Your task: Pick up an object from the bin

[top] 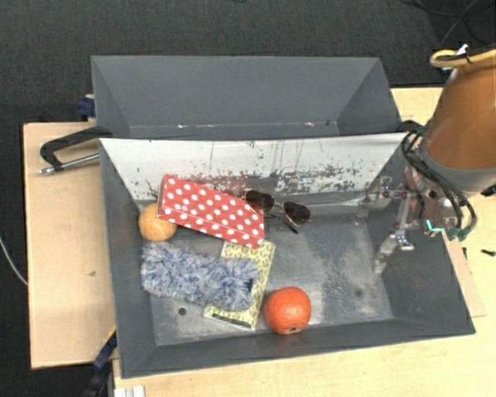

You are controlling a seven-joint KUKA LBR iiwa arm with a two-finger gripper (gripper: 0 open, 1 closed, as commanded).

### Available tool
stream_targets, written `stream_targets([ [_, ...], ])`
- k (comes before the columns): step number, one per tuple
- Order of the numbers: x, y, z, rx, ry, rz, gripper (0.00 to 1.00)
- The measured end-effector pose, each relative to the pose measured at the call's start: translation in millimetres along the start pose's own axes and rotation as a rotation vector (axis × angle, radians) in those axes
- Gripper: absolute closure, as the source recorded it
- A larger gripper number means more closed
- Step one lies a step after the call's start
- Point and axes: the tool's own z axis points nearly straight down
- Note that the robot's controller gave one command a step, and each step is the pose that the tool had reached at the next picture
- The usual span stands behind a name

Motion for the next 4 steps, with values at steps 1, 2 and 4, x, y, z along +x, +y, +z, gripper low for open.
stream_targets([
  [1,-1.7,1,-3,0.002,-0.01,-0.005,0.0],
  [2,-2.9,23,50,0.002,-0.011,-0.106,0.0],
  [4,-11.0,61,87,0.002,-0.011,-0.423,0.0],
])
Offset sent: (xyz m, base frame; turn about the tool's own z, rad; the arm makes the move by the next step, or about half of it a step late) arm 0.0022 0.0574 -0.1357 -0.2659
